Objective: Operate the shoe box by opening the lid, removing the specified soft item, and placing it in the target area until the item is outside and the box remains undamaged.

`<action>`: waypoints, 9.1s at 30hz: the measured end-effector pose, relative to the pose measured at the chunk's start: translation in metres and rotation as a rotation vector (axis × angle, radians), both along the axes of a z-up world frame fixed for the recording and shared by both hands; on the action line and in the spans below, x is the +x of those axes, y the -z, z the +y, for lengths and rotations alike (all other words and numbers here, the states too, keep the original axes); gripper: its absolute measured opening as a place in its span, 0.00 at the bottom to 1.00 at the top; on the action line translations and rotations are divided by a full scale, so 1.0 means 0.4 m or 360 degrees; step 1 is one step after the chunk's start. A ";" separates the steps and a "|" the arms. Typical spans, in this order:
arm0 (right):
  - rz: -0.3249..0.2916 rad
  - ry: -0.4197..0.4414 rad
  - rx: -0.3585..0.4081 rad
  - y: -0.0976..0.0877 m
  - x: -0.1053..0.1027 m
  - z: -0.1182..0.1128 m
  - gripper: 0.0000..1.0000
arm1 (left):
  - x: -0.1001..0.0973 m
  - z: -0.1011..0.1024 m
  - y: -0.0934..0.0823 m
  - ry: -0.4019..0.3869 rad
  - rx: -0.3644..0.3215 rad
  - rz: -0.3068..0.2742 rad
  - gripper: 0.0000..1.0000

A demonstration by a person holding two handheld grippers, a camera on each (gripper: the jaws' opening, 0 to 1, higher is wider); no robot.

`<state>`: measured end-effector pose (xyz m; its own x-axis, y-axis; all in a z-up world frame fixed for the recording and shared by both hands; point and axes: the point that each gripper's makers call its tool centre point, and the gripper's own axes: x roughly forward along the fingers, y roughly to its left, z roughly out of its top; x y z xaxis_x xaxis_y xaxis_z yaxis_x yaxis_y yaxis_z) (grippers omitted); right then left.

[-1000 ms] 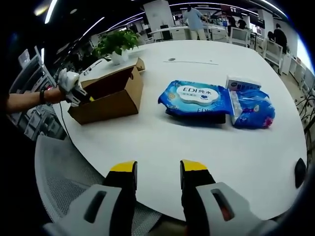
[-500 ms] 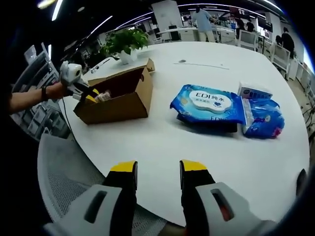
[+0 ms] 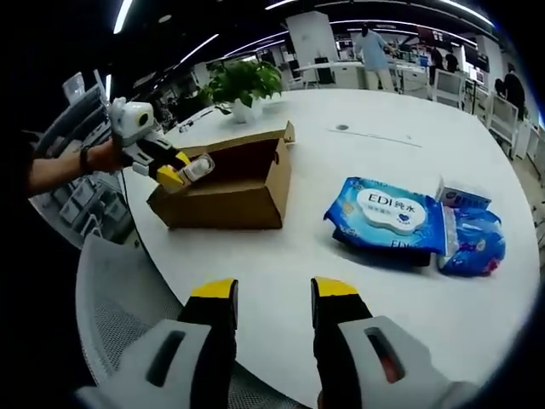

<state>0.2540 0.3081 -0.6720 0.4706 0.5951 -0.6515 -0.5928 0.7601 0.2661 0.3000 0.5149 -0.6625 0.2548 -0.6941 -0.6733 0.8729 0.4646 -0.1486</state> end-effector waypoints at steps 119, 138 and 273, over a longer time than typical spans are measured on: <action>-0.0109 -0.0834 -0.0216 -0.099 -0.006 -0.002 0.19 | -0.153 -0.113 -0.038 -0.0218 -0.0445 0.0098 0.29; -0.0232 -0.0990 -0.0535 -0.180 0.316 -0.106 0.19 | -0.147 0.047 -0.054 -0.0654 -0.0420 0.0021 0.32; -0.0030 0.0075 -0.0312 -0.139 0.458 -0.413 0.32 | -0.123 0.344 -0.072 -0.1527 -0.0454 -0.0096 0.32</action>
<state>0.4372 0.1430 -0.6162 0.5084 0.4347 -0.7433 -0.5587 0.8234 0.0995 0.2507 0.6526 -0.6336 0.8197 -0.3104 -0.4814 0.1571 0.9301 -0.3321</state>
